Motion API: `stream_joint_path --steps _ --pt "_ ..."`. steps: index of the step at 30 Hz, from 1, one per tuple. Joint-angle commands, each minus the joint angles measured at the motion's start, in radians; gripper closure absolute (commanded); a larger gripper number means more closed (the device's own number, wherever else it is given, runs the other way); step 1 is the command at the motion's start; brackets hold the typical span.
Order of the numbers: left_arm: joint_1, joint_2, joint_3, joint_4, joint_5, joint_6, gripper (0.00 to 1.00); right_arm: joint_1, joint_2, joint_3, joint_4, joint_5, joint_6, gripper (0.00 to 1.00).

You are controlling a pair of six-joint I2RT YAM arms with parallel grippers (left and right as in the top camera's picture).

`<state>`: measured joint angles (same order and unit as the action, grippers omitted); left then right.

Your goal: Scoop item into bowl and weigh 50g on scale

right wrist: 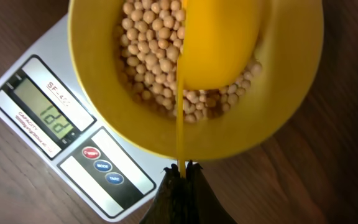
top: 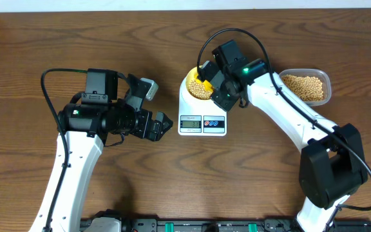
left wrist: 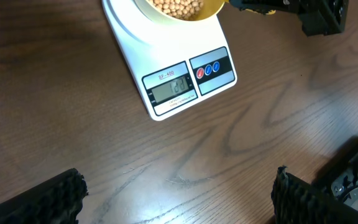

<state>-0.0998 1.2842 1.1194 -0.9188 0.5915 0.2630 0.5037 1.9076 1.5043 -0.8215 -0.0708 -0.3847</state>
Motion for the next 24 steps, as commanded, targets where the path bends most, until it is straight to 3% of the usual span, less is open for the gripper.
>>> stream_joint_path --steps 1,9,24 --pt "0.005 0.004 -0.005 -0.003 -0.009 0.006 0.02 0.008 0.009 0.021 0.006 -0.018 -0.013 0.99" --pt "0.005 0.004 -0.005 -0.003 -0.009 0.006 0.02 0.008 0.009 0.021 0.018 -0.023 -0.013 0.99" --pt "0.005 0.004 -0.005 -0.003 -0.009 0.006 0.02 -0.052 0.008 0.04 0.017 -0.221 0.081 0.99"
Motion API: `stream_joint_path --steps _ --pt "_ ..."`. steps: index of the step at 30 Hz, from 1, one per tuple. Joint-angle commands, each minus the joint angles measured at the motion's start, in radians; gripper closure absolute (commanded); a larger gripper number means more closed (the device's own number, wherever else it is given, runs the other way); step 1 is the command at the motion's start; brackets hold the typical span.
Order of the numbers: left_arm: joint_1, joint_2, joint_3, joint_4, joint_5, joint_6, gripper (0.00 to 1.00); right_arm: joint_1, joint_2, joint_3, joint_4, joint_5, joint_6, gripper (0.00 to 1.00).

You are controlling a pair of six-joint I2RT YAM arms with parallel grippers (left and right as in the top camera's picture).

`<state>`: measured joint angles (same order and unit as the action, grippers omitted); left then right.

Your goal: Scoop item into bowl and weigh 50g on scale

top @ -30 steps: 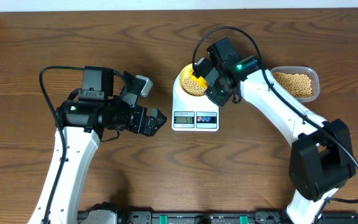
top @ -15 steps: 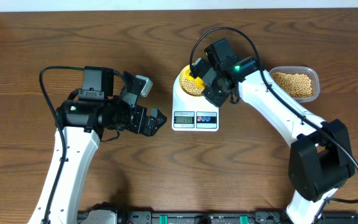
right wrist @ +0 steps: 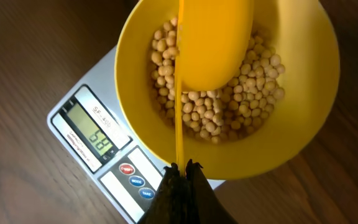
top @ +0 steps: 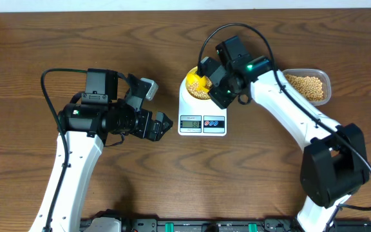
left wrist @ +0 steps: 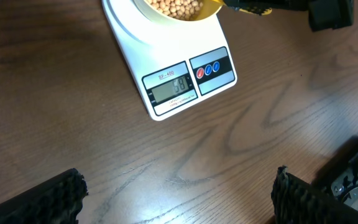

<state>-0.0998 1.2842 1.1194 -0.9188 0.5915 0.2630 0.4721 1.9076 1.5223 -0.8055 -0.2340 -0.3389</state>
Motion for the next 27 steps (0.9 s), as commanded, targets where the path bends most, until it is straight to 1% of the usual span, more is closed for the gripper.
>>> stream_joint_path --steps 1,13,23,27 --pt "0.005 0.004 -0.005 -0.003 -0.009 0.006 0.02 -0.025 0.008 0.023 0.001 -0.057 0.04 0.99" --pt "0.005 0.004 -0.005 -0.003 -0.009 0.006 0.02 -0.072 -0.035 0.024 -0.003 -0.081 0.055 0.99" --pt "0.005 0.004 -0.005 -0.003 -0.009 0.006 0.02 -0.143 -0.108 0.024 -0.014 -0.249 0.092 0.99" --pt "0.005 0.004 -0.005 -0.003 -0.009 0.006 0.02 -0.163 -0.127 0.024 -0.018 -0.278 0.092 0.99"
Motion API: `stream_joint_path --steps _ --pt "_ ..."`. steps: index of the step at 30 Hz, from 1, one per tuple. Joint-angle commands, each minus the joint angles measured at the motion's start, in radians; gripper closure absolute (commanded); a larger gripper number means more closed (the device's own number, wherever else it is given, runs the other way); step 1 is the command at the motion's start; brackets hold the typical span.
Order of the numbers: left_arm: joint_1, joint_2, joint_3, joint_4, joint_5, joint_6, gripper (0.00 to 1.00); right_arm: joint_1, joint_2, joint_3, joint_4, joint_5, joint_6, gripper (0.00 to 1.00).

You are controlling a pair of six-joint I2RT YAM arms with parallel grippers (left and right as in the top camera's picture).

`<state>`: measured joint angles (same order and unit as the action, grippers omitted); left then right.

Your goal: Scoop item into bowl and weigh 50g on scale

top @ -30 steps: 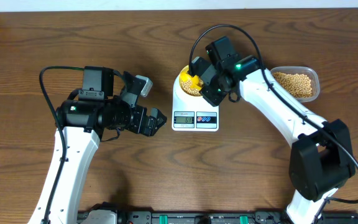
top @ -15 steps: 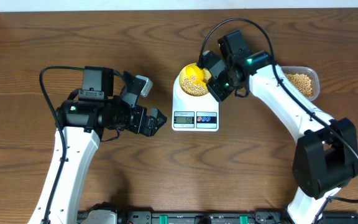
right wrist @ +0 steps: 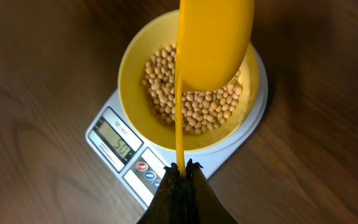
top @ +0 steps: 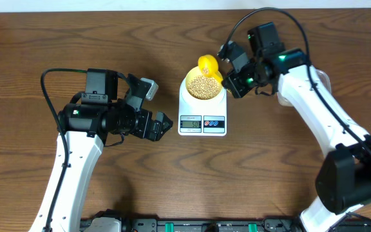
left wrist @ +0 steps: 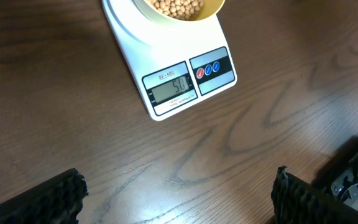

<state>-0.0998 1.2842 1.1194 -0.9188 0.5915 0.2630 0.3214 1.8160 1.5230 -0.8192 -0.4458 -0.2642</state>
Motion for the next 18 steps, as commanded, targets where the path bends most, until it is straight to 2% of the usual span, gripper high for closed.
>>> stream_joint_path --steps 1,11,18 --pt "0.005 0.004 -0.005 -0.003 -0.009 0.006 0.02 -0.015 -0.039 0.024 -0.006 -0.066 0.017 0.99" --pt "0.005 0.004 -0.005 -0.003 -0.009 0.006 0.02 -0.095 -0.049 0.024 -0.076 -0.186 0.017 0.99" --pt "0.005 0.004 -0.005 -0.003 -0.009 0.006 0.02 -0.199 -0.05 0.024 -0.11 -0.373 0.017 0.99"
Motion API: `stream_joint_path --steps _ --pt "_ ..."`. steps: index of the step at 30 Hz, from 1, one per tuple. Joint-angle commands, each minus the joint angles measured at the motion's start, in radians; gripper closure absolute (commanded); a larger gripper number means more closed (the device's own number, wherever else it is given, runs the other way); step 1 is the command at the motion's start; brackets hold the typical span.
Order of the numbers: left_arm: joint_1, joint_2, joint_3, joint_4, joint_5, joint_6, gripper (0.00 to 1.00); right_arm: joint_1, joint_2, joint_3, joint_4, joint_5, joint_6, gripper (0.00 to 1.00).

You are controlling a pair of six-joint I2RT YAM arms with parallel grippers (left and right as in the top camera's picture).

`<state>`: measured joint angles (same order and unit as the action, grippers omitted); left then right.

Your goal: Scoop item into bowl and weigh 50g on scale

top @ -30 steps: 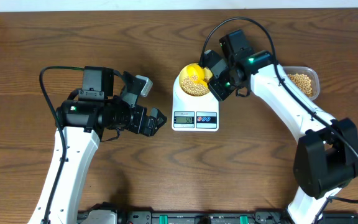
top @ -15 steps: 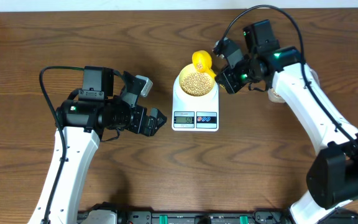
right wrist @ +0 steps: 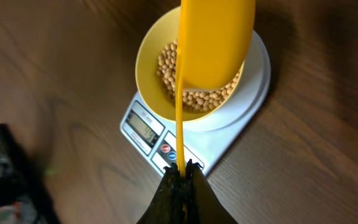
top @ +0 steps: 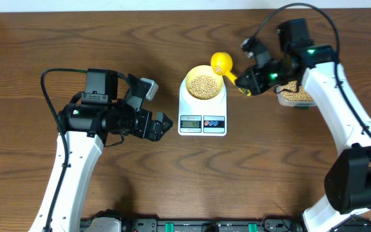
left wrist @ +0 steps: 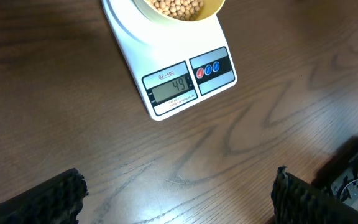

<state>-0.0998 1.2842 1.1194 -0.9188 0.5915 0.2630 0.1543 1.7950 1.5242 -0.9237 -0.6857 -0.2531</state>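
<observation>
A white digital scale (top: pixel 202 123) stands mid-table with a yellow bowl (top: pixel 187 82) of soybeans on it. In the left wrist view the scale's display (left wrist: pixel 173 88) reads 44. My right gripper (top: pixel 246 84) is shut on the handle of a yellow scoop (top: pixel 221 62), whose cup hangs just past the bowl's far right rim. From the right wrist the scoop (right wrist: pixel 217 41) covers part of the bowl (right wrist: pixel 151 67). My left gripper (top: pixel 156 105) is open left of the scale, with nothing between its fingers (left wrist: pixel 53 200).
A clear container (top: pixel 288 100) of soybeans sits right of the scale, mostly hidden under my right arm. Black equipment lines the table's near edge (top: pixel 192 225). Bare wood lies around the scale.
My right gripper has moved right with the scoop, from the bowl's far rim to beside it, nearer the bean container. The display went from 50 to 44. The left arm is unchanged.
The scoop was down in the bowl among the beans with a high reading. Then it was raised a little over the bowl, then higher at the rim with 50 showing. Now it is off to the right and the display reads 44.
</observation>
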Motion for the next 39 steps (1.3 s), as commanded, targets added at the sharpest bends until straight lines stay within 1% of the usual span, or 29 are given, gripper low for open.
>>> stream_joint_path --steps 1,8,11,17,21,34,39 --pt "0.005 0.004 -0.005 -0.003 -0.009 0.006 0.02 -0.051 -0.029 0.023 -0.013 -0.157 0.006 0.99" --pt "0.005 0.004 -0.005 -0.003 -0.009 0.006 0.02 -0.185 -0.036 0.023 -0.116 -0.155 0.005 0.99" --pt "0.005 0.004 -0.005 -0.003 -0.009 0.006 0.02 -0.261 -0.053 0.023 -0.176 -0.155 -0.025 0.99" --pt "0.005 0.004 -0.005 -0.003 -0.009 0.006 0.02 -0.386 -0.103 0.023 -0.197 -0.156 -0.033 0.99" --pt "0.005 0.004 -0.005 -0.003 -0.009 0.006 0.02 -0.443 -0.132 0.023 -0.2 -0.156 -0.032 0.99" --pt "0.005 0.004 -0.005 -0.003 -0.009 0.006 0.02 -0.456 -0.14 0.022 -0.194 -0.169 -0.032 0.99" --pt "0.005 0.004 -0.005 -0.003 -0.009 0.006 0.02 -0.418 -0.14 0.022 -0.185 -0.253 -0.032 0.99"
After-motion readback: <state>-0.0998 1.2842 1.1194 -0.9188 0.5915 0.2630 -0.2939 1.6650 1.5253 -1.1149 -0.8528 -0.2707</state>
